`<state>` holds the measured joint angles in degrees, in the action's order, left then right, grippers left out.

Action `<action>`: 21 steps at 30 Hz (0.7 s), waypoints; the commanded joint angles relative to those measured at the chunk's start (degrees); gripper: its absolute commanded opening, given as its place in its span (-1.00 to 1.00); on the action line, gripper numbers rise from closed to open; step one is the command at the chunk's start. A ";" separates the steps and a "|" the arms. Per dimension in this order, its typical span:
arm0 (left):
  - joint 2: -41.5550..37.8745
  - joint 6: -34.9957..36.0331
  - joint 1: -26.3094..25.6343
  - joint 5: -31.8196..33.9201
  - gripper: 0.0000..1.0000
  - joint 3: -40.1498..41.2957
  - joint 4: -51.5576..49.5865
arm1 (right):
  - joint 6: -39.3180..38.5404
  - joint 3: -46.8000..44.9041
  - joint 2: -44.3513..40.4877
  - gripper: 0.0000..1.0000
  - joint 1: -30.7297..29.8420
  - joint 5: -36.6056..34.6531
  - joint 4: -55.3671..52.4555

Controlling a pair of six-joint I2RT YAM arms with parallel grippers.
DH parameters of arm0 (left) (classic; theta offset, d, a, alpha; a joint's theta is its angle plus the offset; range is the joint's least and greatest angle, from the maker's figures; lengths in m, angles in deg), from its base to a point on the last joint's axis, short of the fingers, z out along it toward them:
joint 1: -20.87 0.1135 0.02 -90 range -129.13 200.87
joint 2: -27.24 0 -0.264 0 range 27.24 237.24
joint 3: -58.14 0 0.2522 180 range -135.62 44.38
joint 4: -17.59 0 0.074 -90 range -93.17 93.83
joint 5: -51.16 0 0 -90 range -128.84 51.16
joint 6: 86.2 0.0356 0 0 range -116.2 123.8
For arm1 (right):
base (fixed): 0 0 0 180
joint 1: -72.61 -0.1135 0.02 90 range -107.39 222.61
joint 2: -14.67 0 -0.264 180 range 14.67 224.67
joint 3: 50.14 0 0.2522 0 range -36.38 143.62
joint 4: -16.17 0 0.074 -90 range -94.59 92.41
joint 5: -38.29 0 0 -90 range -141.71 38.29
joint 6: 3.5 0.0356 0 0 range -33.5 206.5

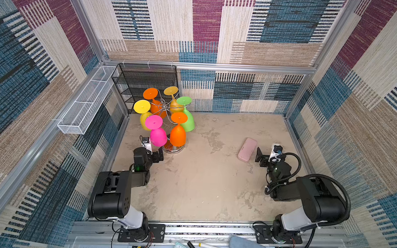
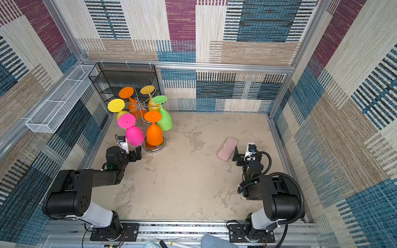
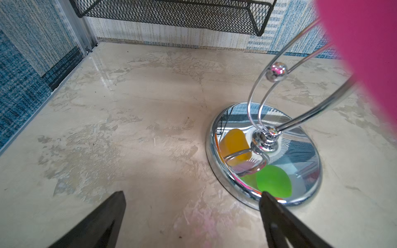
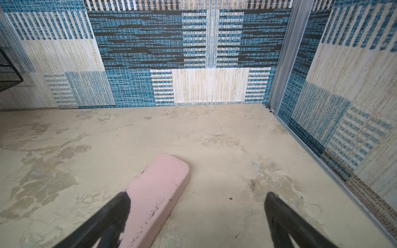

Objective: Take the wine glass off the wine glass rack
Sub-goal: Pick up the wine glass from the wine glass rack.

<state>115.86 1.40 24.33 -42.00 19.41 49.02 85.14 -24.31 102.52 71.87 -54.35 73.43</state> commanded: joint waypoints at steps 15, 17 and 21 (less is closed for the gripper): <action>-0.03 1.40 -0.04 0.50 1.00 -0.49 -0.10 | -0.31 -0.05 -0.05 1.00 0.09 0.70 2.41; -0.11 1.51 -0.10 0.57 0.99 -0.49 0.02 | -0.34 0.00 0.00 1.00 0.09 0.70 2.32; -0.11 1.56 -0.12 0.65 1.00 -0.35 0.07 | -0.22 0.12 0.00 1.00 0.25 0.97 2.10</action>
<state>115.93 2.04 24.22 -41.80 19.11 48.56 84.96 -24.31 102.52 72.11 -53.80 73.46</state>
